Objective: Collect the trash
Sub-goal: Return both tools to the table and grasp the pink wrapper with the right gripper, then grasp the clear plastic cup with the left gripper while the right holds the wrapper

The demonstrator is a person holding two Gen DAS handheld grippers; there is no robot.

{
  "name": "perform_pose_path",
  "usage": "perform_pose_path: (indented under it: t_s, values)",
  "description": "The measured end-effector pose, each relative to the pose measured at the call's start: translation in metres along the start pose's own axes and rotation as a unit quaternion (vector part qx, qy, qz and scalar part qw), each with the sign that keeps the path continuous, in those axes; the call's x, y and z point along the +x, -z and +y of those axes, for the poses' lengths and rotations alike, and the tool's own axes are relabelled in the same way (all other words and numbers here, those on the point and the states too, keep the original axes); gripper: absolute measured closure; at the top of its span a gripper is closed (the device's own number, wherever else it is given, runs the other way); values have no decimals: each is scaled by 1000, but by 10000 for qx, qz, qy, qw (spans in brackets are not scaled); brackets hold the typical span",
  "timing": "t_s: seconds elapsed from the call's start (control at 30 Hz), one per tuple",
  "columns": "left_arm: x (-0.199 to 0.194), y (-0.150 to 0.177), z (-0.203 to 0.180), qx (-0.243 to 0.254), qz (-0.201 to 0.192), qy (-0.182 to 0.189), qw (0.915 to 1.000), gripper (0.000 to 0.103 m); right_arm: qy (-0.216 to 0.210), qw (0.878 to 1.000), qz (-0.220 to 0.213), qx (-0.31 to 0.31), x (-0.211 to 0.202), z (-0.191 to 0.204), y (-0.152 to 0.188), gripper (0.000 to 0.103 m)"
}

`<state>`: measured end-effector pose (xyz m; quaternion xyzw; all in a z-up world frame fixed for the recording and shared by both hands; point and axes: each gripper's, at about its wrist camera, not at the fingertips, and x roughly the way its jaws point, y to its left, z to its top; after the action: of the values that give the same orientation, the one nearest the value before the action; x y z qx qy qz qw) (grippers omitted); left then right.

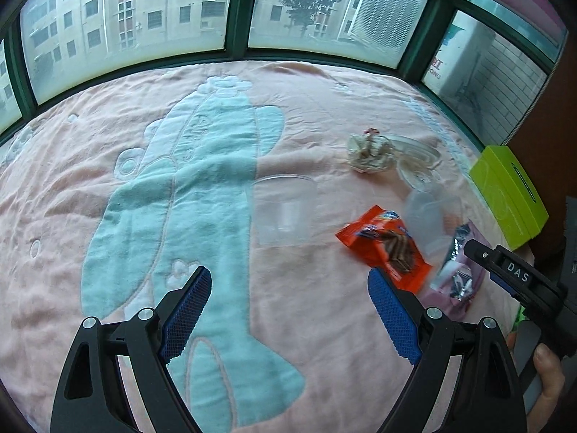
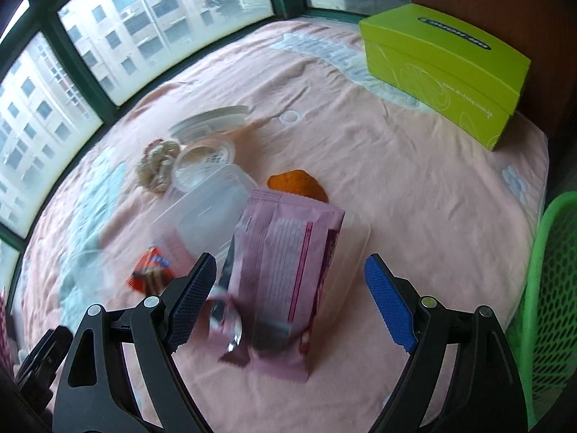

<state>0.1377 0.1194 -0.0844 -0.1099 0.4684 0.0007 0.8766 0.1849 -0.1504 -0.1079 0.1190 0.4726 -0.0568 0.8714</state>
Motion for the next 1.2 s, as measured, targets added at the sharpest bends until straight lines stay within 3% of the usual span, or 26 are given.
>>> perform_pose_path:
  t_s: [0.13,0.43,0.6,0.93,1.0,1.03,1.2]
  values:
    - [10,-6,6,-21,48,-44,10000,18,233,9997,-13,-61,9,2,-1,25]
    - [41,-26,10,-72,202,-84,9997,18,182,9998,-72,-36,9,-3,5,47]
    - [60,-36,10,-111,282,-22,9995,18,19,9999,-140,45,2,-9,7,48]
    - [84,-39,11,-262,462,160,9985,35,-164,9988,-456,-42,-35,-20,11,49]
    - [86,-39,13,-297,485,187,9982,40,-198,9987,-475,-56,-40,-23,13,49]
    - [87,-39,13,-310,501,236,9980,48,-207,9985,-494,-68,-44,-24,14,49]
    - [77,-37,12,-326,399,272,9983,48,-262,9981,-557,-86,-58,-32,19,49]
